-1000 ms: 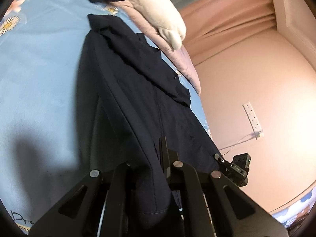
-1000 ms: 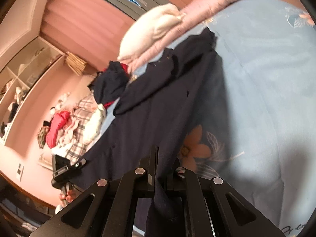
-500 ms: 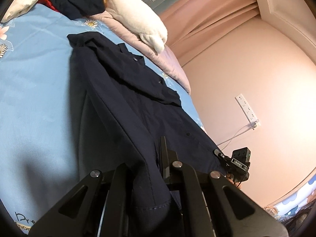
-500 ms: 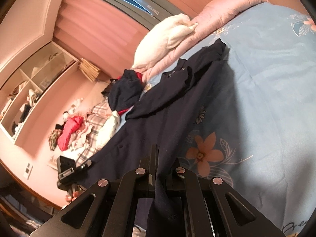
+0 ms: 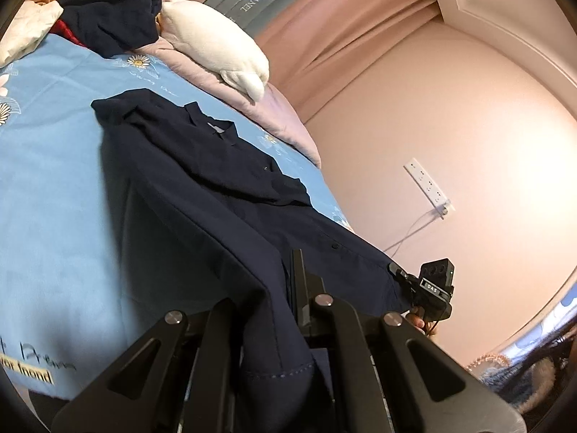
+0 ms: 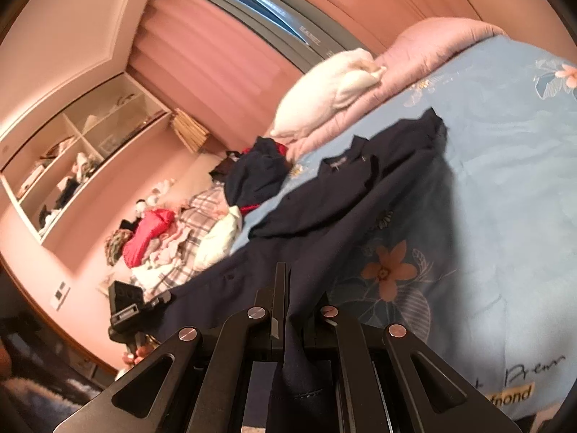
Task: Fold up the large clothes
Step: 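Grasp the jacket hem with both grippers and lift it toward the collar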
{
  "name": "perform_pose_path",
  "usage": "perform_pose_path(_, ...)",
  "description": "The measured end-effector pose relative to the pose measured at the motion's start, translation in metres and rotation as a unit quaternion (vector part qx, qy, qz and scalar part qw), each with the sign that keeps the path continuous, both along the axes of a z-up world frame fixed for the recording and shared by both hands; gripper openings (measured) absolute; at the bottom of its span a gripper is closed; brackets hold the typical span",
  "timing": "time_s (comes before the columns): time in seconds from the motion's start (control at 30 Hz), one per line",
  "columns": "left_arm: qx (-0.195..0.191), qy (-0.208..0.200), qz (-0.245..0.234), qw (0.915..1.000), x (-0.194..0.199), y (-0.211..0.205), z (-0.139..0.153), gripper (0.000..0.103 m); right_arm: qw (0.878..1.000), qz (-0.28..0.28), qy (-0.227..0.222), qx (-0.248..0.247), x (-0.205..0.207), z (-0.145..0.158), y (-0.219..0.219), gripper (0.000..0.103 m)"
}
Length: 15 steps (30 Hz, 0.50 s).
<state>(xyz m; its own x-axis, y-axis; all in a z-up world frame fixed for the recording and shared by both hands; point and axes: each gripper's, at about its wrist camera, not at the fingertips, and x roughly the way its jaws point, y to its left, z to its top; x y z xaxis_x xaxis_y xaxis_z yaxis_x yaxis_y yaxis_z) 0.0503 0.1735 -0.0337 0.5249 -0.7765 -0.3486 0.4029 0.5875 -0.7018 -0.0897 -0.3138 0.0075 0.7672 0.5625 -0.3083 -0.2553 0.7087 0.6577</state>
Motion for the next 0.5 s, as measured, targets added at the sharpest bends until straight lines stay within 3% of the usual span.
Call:
perform_pose_path(0.17, 0.002, -0.026, -0.010, 0.9996, -0.020, -0.002, 0.018, 0.003, 0.999, 0.008, -0.030, -0.030, -0.014, 0.019, 0.005, 0.005)
perform_pose_path(0.5, -0.019, -0.079, -0.015, 0.9966, -0.038, 0.002, 0.051, 0.004, 0.995, 0.017, -0.102, -0.019, -0.014, 0.041, -0.001, 0.005)
